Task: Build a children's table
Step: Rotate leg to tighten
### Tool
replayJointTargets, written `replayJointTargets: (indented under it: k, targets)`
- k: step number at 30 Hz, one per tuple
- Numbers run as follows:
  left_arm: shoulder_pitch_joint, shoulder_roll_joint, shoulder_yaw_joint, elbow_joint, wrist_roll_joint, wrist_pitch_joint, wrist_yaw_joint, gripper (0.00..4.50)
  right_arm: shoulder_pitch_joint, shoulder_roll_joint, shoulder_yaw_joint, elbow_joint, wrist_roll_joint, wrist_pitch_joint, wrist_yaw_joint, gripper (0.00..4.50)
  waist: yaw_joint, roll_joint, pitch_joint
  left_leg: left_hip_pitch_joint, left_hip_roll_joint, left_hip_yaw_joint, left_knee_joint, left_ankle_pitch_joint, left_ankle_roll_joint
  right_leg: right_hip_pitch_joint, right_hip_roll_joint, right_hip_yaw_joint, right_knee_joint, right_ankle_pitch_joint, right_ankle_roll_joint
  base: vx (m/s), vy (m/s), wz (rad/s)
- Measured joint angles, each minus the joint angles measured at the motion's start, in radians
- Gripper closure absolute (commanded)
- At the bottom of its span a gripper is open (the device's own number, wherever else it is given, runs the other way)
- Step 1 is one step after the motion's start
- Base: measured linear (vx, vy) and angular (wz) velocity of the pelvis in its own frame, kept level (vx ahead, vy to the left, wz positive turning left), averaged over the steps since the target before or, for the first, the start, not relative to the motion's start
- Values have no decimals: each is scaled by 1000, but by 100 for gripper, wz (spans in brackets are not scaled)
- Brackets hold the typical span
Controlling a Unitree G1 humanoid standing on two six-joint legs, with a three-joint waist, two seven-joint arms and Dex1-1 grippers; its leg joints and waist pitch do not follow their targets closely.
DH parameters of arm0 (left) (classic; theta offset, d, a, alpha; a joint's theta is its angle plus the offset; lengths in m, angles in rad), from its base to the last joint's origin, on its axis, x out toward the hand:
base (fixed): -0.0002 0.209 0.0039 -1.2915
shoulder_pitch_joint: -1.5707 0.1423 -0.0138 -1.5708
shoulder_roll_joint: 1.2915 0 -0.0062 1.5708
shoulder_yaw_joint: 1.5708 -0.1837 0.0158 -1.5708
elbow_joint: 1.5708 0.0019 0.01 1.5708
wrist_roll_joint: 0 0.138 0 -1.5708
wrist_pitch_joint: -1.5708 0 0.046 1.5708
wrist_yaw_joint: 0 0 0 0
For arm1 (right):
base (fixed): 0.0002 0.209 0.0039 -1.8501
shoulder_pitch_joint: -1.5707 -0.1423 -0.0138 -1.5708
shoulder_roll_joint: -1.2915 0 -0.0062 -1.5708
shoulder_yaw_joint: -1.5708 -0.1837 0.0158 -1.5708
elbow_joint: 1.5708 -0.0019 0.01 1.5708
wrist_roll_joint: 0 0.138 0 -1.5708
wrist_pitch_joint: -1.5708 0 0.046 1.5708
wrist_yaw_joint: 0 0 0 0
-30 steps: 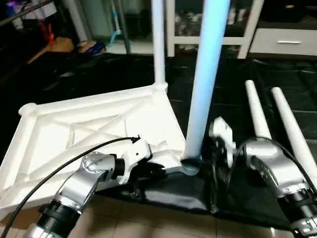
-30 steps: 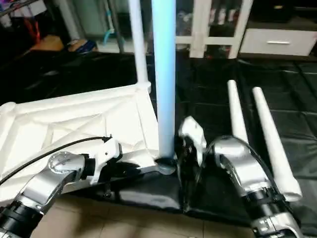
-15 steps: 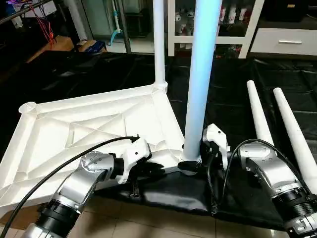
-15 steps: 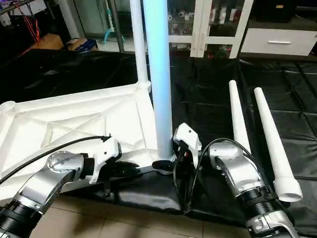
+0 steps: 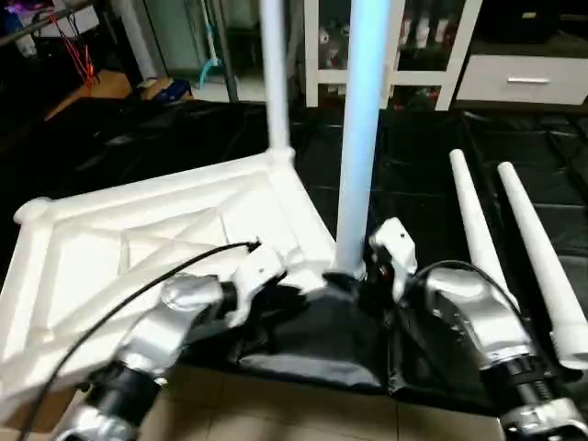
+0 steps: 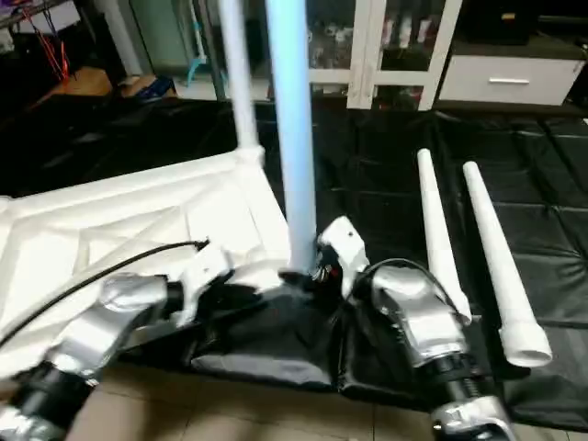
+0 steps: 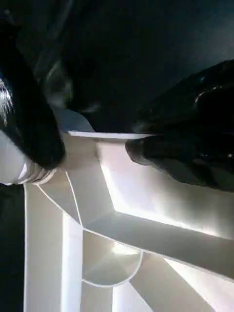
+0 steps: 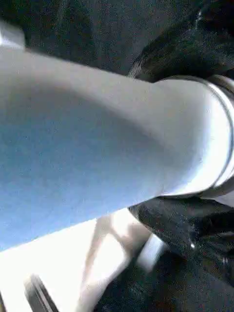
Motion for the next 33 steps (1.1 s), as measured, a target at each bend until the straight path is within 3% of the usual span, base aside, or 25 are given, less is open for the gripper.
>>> replayJointTargets:
  k: [3,7,13,14,15,16,18,23,27,33]
  targets:
    - [-47,-60,0,61,22,21,85,450,-21,64,-41,29,-26,5,-170,178,-1,1,0,0,0,0,0,1,-1,0,0,0,-1,-1,3,0,0,0]
    - [-118,-147,6,182,40,12,195,450,-70,143,-64,106,-98,-35,-401,178,-5,14,-4,-2,-4,-1,-1,1,-1,1,-3,1,-3,-2,3,0,0,0]
    - [-131,-158,7,223,47,-29,203,450,-69,147,-66,113,-109,-61,-414,178,-3,19,-5,-4,-6,-1,-5,2,1,1,-4,0,-3,-2,4,0,0,0]
    - [-131,-157,7,223,48,-32,203,450,-68,147,-69,111,-107,-61,-407,143,-2,19,-5,-4,-5,-2,-5,2,1,1,-4,0,-3,-2,4,0,0,0]
    - [-128,-152,1,219,48,-35,201,450,-61,146,-76,107,-104,-70,-390,143,-1,19,-5,-4,-5,-2,-5,2,1,1,-4,-1,-3,-2,4,0,0,0]
    - [-126,-145,0,218,48,-40,198,450,-56,144,-77,106,-103,-80,-384,108,0,19,-5,-4,-5,-2,-5,2,1,1,-4,-2,-3,-1,4,0,0,0]
    - [-123,-133,-1,211,48,-55,188,450,-51,132,-76,99,-101,-88,-341,106,0,20,-6,-4,-5,-2,-6,2,1,1,-4,-2,-3,-1,4,0,0,0]
    - [-74,-51,23,180,40,-119,111,450,-24,112,-45,11,-24,-106,-143,62,-25,19,-5,-4,-1,-5,-6,2,1,-1,-1,-6,-2,-1,4,0,0,0]
    - [-4,19,26,99,6,-144,-4,450,-10,8,6,-64,41,-97,71,62,-20,21,-7,-3,0,-6,-6,2,0,0,0,-5,-2,-1,4,0,0,0]
    - [43,77,24,29,-32,-129,-107,450,9,-93,26,-100,53,-97,276,62,-14,20,-7,-3,0,-4,-6,2,0,0,0,-4,-3,-1,5,0,0,0]
